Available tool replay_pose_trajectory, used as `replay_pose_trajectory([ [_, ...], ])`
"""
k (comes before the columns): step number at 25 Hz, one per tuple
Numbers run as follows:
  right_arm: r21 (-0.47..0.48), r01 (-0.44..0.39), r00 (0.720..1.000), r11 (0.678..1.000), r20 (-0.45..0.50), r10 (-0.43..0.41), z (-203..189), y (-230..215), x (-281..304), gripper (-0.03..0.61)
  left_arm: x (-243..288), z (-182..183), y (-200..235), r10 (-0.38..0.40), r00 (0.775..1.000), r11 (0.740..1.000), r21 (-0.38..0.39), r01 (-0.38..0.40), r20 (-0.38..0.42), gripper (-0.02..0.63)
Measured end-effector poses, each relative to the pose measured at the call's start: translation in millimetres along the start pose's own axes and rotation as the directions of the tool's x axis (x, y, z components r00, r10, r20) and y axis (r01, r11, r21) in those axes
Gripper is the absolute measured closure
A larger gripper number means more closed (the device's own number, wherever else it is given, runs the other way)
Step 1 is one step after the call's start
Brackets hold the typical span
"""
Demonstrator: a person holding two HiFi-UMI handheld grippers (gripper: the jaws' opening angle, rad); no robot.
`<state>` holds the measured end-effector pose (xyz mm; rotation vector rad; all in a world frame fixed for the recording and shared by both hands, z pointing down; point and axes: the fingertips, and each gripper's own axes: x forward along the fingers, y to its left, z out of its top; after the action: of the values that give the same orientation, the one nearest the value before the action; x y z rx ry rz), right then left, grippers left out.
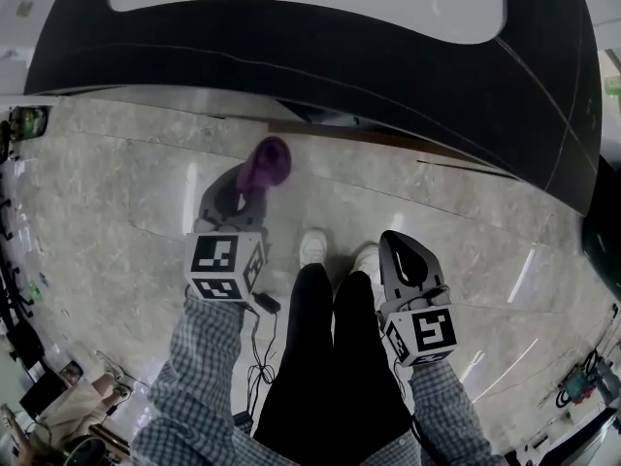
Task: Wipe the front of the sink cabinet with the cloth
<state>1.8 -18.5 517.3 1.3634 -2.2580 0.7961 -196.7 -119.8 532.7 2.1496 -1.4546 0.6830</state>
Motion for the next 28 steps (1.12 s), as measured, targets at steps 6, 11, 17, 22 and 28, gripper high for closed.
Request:
replay_pose_trajectory([
  [6,-0.017,-0.008,0.999,1.000,-0.032,0.007,-12,-1,1,0.560,12,-28,17,0.097,0.995,0.967,-0.236,-0.100,-0.025,0.545],
  [11,-0.009,0.014,0.999,1.000,-0.036,-0.015,-17,-3,-5,0.560,32,-19,-2,0.091,0.996,0.961,-0.260,-0.089,-0.004,0.545],
  [17,0.013,0.036,0.999,0.999,-0.032,-0.035,-24,-14,-11,0.560,55,-15,-44,0.027,1.000,0.981,-0.193,-0.028,-0.011,0.545],
  [22,0.035,0.058,0.998,0.998,-0.008,-0.058,-28,-28,-18,0.560,69,-11,-92,-0.072,0.997,0.994,-0.085,0.069,-0.022,0.545],
  [28,0.073,0.086,0.996,0.994,-0.010,-0.086,-38,-45,-31,0.560,81,-10,-129,-0.112,0.993,0.991,-0.074,0.109,-0.034,0.545],
])
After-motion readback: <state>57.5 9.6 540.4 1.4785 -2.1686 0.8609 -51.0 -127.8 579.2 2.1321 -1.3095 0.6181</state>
